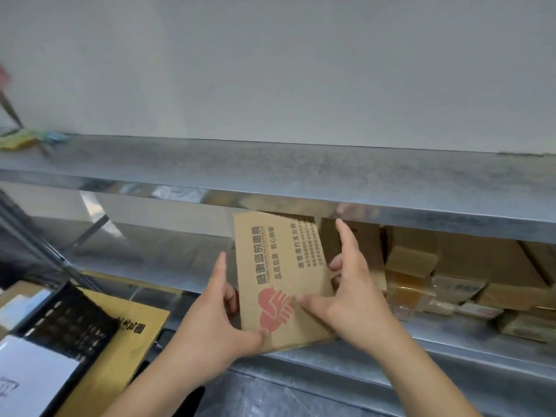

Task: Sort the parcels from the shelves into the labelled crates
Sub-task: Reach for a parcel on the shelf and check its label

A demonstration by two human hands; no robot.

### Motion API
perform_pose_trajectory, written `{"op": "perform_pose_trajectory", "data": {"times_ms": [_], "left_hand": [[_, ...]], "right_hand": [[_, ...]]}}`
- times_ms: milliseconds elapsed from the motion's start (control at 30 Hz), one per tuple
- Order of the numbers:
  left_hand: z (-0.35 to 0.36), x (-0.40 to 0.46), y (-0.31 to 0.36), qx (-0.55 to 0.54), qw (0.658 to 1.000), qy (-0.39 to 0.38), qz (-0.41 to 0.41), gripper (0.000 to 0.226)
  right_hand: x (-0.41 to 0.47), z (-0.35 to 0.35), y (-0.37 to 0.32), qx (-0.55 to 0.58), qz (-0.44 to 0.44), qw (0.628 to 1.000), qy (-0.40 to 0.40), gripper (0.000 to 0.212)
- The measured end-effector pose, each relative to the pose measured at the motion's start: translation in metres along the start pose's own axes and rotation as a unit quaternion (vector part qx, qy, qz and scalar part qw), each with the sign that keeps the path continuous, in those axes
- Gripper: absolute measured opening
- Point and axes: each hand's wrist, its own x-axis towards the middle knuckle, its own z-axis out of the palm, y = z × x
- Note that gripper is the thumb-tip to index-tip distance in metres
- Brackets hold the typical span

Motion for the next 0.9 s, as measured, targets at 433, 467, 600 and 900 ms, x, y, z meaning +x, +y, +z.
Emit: {"op": "perform_pose_trajectory", "data": {"times_ms": [433,467,600,900], "left_hand": [[-0.083,-0.069,-0.086,-0.178,0.977,0.109,-0.034,0.053],[-0.089,-0.072,-0.092,-0.183,0.975,0.124,-0.036,0.052],[-0.12,-0.081,-0.108,-0.225,0.954,0.195,-0.043,0.04],[-0.203,-0.115,-0.159,-0.123,0.974,0.19,-0.03,0.109]], "right_hand": [[-0.001,0.127,-0.047,0.02,-0.101,0.987,-0.121,0.057],[-0.002,0.134,-0.053,0.035,-0.115,0.986,-0.115,0.05],[-0.007,0.166,-0.078,0.041,-0.155,0.984,-0.073,0.042],[-0.014,0.225,-0.146,0.053,-0.126,0.955,-0.264,0.122]]}}
